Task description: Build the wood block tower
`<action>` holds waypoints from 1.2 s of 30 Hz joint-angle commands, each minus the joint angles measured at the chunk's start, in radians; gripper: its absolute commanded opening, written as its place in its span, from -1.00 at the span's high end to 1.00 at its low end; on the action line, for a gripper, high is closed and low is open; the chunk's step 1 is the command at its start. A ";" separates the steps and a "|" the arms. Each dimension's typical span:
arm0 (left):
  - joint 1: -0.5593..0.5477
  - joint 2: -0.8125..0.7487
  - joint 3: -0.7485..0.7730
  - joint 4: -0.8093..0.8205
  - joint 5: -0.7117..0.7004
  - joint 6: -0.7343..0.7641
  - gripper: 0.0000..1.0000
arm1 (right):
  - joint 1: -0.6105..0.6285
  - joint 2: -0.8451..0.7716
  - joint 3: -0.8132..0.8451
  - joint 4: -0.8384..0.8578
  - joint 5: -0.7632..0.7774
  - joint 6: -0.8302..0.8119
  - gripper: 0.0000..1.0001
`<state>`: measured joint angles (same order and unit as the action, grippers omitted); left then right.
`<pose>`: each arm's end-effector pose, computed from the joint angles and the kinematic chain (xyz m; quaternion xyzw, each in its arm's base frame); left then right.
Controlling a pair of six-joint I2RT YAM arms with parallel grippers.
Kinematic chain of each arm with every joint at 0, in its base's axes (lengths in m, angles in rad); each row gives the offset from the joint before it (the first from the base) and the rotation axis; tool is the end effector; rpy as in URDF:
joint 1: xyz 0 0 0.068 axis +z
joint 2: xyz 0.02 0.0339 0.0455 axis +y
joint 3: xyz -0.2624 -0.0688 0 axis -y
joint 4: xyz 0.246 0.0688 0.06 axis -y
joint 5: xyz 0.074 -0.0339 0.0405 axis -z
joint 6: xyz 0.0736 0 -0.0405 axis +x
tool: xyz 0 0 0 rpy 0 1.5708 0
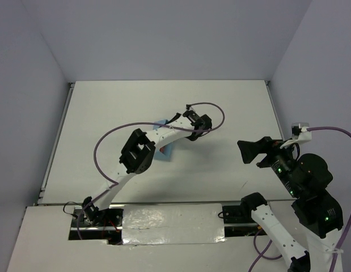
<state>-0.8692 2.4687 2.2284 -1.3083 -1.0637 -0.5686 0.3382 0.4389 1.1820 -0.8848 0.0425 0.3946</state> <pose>0.3595 -0.3258 0.1671 0.1235 0.8529 0.3753 0.3411 0.0662 0.0200 0.4148 0.0352 0.7545 0.2197 0.6174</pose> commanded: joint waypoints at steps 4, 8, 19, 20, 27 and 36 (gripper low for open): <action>-0.069 0.116 0.088 -0.019 0.076 0.087 0.90 | 0.007 0.014 0.001 0.000 0.005 -0.017 -0.99; -0.088 0.122 0.073 0.021 0.123 0.104 0.48 | 0.005 0.018 0.004 -0.002 -0.006 -0.020 -1.00; -0.139 0.001 -0.053 0.159 0.266 0.101 -0.68 | 0.007 0.029 0.005 0.006 -0.021 -0.022 -0.99; -0.139 -0.069 -0.073 0.226 0.293 0.114 -0.70 | 0.005 0.034 0.008 0.004 -0.023 -0.022 -0.99; -0.082 -0.453 -0.331 0.544 0.573 0.116 -0.99 | 0.007 0.043 0.013 0.009 -0.055 -0.028 -0.99; 0.119 -0.752 -0.792 0.716 0.864 0.107 -0.99 | 0.007 0.038 -0.021 0.027 -0.105 -0.036 -0.99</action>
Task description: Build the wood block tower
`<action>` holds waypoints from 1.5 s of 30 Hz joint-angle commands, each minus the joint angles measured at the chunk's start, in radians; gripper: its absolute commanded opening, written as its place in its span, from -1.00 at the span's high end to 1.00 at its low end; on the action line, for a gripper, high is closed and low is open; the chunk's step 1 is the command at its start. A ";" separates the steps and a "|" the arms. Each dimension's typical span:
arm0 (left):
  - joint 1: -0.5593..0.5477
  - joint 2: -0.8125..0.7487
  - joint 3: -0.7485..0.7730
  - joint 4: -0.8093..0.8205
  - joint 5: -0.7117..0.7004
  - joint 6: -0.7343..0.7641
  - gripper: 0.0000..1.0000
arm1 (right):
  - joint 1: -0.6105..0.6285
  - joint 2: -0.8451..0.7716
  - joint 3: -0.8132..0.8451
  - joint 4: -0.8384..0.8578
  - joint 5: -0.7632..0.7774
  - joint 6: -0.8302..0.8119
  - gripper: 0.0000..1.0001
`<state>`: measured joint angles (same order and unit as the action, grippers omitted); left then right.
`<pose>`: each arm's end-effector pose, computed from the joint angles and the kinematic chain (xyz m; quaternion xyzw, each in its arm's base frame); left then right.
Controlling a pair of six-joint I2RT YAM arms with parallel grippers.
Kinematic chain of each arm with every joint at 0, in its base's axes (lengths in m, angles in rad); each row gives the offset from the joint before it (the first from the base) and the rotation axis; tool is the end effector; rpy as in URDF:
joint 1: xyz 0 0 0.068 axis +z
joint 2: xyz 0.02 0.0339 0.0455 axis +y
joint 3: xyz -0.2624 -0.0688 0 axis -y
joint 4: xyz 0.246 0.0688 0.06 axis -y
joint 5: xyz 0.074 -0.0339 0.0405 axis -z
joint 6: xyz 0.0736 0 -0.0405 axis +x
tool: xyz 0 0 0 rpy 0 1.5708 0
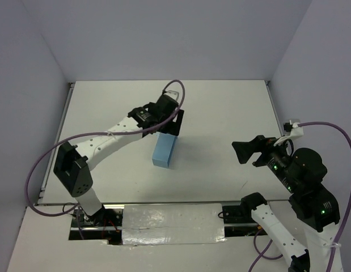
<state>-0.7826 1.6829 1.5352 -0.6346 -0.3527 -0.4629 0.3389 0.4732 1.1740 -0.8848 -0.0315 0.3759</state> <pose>0.3037 -0.2661 0.2965 0.0782 0.9081 -0.0890 0.4016 0.0755 0.0291 0.4106 0.0042 0.7690 0.2349 0.5945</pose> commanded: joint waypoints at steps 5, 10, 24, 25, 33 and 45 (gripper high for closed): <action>0.043 0.052 -0.156 0.107 0.317 0.050 -0.99 | 0.006 0.002 -0.043 0.058 -0.105 -0.026 -0.99; 0.069 0.118 -0.141 0.067 0.235 0.012 -0.99 | 0.005 0.002 -0.054 0.053 -0.130 -0.045 -0.99; 0.083 0.034 -0.169 0.084 0.132 0.012 -0.99 | 0.008 0.022 -0.079 0.072 -0.148 -0.052 -0.99; 0.091 0.044 -0.162 0.066 0.124 0.015 -0.99 | 0.006 0.021 -0.082 0.075 -0.150 -0.052 -0.99; 0.106 0.093 -0.196 0.121 0.196 0.021 -0.99 | 0.006 0.031 -0.088 0.078 -0.148 -0.055 -1.00; 0.106 0.117 -0.227 0.194 0.296 0.003 -0.99 | 0.005 0.035 -0.108 0.089 -0.146 -0.057 -0.99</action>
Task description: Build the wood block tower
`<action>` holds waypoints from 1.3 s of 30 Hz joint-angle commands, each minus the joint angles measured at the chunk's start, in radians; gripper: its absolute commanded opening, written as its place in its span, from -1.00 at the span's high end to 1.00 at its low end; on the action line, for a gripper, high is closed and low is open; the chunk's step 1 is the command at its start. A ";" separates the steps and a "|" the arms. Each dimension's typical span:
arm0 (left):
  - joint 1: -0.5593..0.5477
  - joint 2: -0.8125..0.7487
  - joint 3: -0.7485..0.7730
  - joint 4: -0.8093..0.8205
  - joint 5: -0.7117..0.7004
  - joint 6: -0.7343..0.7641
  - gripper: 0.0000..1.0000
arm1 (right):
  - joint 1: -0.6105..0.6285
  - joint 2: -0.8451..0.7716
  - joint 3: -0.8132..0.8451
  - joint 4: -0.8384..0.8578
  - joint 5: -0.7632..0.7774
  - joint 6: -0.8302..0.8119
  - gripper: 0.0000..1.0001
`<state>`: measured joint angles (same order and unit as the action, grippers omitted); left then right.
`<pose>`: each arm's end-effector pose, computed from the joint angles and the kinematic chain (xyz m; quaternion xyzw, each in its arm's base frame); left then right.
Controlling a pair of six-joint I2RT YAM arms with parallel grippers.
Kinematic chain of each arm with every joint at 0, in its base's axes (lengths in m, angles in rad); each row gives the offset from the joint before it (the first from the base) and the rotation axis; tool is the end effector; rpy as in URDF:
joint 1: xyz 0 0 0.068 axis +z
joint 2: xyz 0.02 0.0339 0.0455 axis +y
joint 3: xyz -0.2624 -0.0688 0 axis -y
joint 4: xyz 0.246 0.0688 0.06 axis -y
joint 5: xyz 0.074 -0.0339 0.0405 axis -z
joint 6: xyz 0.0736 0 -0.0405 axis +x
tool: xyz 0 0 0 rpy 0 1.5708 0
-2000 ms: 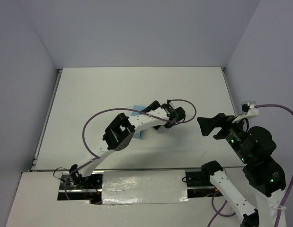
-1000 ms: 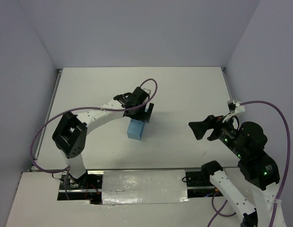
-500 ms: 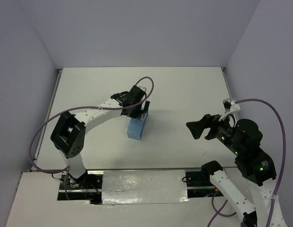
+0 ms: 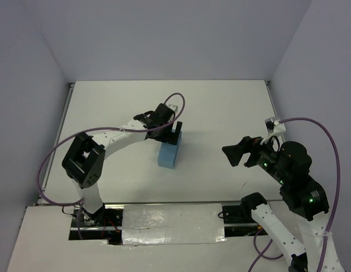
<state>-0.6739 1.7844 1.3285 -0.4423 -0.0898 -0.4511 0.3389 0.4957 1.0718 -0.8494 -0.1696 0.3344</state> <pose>0.3282 -0.2536 0.2003 0.0901 0.9388 -0.1400 0.3015 0.0939 0.0463 0.3831 -0.0530 0.7939 0.2626 0.5459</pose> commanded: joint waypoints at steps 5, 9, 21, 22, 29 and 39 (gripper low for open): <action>-0.003 -0.031 -0.014 0.004 0.007 -0.031 -0.99 | 0.006 0.014 -0.007 0.053 -0.008 -0.015 -1.00; -0.004 -0.043 0.000 -0.006 0.001 -0.044 -0.99 | 0.005 0.014 -0.009 0.055 -0.010 -0.015 -1.00; -0.033 -0.028 0.005 0.027 0.042 -0.070 -0.99 | 0.005 0.015 -0.012 0.055 -0.013 -0.015 -0.99; -0.033 -0.034 0.005 0.028 0.038 -0.073 -0.99 | 0.006 0.015 -0.012 0.055 -0.013 -0.017 -0.99; -0.052 0.024 0.043 -0.015 0.006 -0.066 -0.99 | 0.006 0.012 -0.012 0.055 -0.013 -0.017 -0.99; -0.093 0.118 0.097 -0.075 -0.103 -0.078 -0.81 | 0.006 0.012 -0.012 0.053 -0.013 -0.023 -1.00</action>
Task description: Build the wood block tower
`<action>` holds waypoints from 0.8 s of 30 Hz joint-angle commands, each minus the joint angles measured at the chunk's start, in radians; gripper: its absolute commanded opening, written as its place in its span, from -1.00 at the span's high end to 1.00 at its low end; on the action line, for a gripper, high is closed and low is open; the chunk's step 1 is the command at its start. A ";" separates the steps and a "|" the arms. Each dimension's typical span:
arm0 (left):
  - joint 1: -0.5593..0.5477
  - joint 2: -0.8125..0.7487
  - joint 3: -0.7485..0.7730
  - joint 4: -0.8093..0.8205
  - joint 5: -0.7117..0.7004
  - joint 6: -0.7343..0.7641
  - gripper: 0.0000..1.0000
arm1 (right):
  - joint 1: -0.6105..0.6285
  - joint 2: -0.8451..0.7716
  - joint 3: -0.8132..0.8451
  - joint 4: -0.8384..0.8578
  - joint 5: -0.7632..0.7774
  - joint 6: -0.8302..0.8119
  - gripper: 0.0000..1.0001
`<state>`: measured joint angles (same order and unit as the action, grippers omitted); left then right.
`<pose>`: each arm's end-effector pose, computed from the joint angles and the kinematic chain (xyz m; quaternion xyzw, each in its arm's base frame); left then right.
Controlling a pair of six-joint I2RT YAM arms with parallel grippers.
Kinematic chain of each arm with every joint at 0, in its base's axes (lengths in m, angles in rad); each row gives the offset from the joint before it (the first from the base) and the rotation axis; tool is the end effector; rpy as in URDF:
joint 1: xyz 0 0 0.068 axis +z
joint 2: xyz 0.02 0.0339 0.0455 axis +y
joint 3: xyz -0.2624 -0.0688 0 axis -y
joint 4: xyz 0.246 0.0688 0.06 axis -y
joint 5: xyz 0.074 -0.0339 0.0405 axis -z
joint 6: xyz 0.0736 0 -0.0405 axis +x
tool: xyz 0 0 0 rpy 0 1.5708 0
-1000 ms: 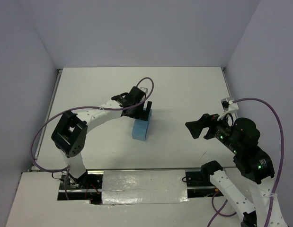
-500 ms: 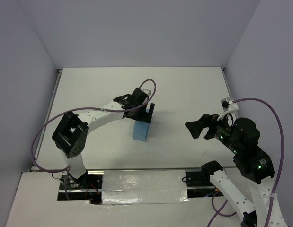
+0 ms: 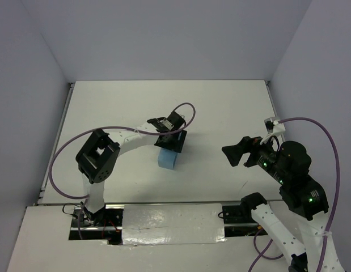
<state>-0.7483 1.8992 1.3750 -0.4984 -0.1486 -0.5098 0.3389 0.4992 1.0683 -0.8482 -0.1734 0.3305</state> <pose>0.3182 -0.2806 0.1654 0.0943 0.9556 -0.1010 0.2603 0.0951 0.0470 0.3819 -0.0555 0.7954 0.2623 0.5436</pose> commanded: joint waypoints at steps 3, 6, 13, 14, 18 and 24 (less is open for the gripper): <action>-0.049 0.009 0.146 -0.052 -0.095 -0.022 -0.22 | 0.006 0.009 -0.004 0.049 -0.003 -0.022 -1.00; -0.085 0.072 0.330 -0.161 -0.193 -0.024 0.62 | 0.005 0.009 0.012 0.037 0.014 -0.025 -0.99; -0.134 0.426 0.886 -0.448 -0.410 -0.033 1.00 | 0.005 -0.007 0.056 -0.002 0.106 -0.019 -0.99; -0.143 0.479 0.959 -0.545 -0.463 -0.035 1.00 | 0.005 -0.005 0.061 -0.015 0.118 -0.019 -1.00; -0.164 0.601 1.061 -0.585 -0.549 -0.039 1.00 | 0.003 -0.016 0.079 -0.037 0.163 -0.019 -1.00; -0.189 0.610 0.984 -0.607 -0.719 -0.036 0.90 | 0.005 -0.048 0.125 -0.052 0.221 0.007 -0.99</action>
<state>-0.9241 2.4981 2.3299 -1.0210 -0.6968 -0.5377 0.3389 0.4736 1.1419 -0.8978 -0.0090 0.3241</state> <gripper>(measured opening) 0.829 0.997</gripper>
